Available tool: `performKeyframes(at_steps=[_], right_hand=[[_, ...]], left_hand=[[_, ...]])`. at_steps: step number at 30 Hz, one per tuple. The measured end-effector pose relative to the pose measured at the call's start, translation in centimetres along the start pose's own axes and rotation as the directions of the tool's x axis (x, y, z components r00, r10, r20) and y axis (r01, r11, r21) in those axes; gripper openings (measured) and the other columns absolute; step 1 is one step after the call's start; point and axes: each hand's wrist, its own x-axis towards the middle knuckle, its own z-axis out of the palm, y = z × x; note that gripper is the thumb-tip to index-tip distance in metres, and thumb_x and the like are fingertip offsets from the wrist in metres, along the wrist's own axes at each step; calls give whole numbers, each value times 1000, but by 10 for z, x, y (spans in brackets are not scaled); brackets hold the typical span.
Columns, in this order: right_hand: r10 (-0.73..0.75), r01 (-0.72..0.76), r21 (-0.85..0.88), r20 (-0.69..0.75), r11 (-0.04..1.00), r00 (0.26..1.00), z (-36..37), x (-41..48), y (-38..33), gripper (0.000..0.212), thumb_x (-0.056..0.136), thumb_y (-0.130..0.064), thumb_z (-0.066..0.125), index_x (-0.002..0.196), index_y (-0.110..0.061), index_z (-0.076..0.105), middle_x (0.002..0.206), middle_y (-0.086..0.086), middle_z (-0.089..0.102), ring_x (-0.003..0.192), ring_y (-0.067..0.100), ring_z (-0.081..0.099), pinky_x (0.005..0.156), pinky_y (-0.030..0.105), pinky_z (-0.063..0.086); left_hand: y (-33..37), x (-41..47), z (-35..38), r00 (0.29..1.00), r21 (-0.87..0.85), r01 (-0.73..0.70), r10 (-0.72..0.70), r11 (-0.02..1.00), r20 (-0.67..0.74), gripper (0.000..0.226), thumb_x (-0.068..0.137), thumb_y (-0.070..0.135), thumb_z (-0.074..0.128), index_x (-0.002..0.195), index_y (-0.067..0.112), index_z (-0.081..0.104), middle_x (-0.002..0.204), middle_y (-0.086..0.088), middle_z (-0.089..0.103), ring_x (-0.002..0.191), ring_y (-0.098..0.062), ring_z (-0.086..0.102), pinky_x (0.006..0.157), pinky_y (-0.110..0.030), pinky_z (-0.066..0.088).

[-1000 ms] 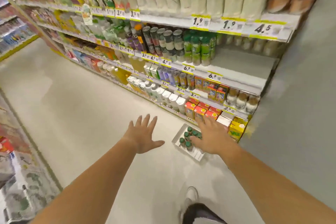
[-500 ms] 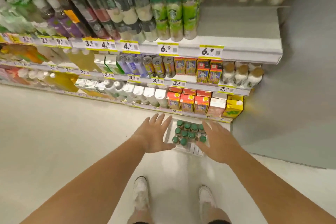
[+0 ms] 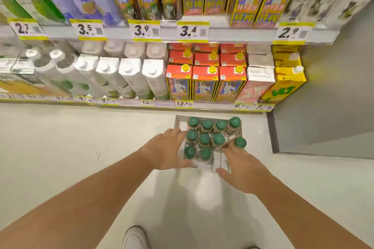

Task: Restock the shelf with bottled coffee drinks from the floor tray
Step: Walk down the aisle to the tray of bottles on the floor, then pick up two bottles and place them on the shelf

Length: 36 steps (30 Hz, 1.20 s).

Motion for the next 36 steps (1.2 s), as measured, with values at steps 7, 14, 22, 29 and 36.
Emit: performKeyframes(at_steps=[7,14,22,29,36], right_hand=[[178,-225,363,159,904,971,106,78,40,60,93,-58,47,142,-23,44,139,3,54,126,23,51,104,40,41],[76,-124,666,100,736,992,162,130,53,68,64,-33,86,125,-42,59,115,-22,69,108,-1,63,100,34,52],[123,-17,681,-108,732,986,170,140,39,41,65,-35,85,101,-43,68,92,-19,75,85,-1,70,71,24,60],[174,-11,726,-149,688,973,114,97,18,28,65,-36,78,92,-36,71,88,-16,76,83,3,71,76,29,60],[230,75,706,-326,704,917,-26,44,-17,29,62,-34,78,89,-41,70,84,-17,75,71,-1,68,64,13,49]], left_hand=[[-42,68,113,982,-499,185,-144,847,119,80,70,58,77,132,20,44,119,7,53,92,1,53,71,-15,41],[-40,109,160,989,-603,128,-148,787,17,60,49,53,84,100,36,57,85,25,61,77,4,61,55,-2,40],[-37,106,183,967,-636,-2,-160,772,-198,34,61,36,87,88,32,67,82,15,71,73,-1,65,61,-13,48],[-34,87,117,955,-683,-145,-78,716,-285,44,58,30,87,95,40,66,90,13,66,82,-6,66,72,-24,56],[-11,60,-40,887,-615,-343,28,710,-462,43,56,37,84,95,45,67,96,7,61,89,-5,63,80,-21,54]])
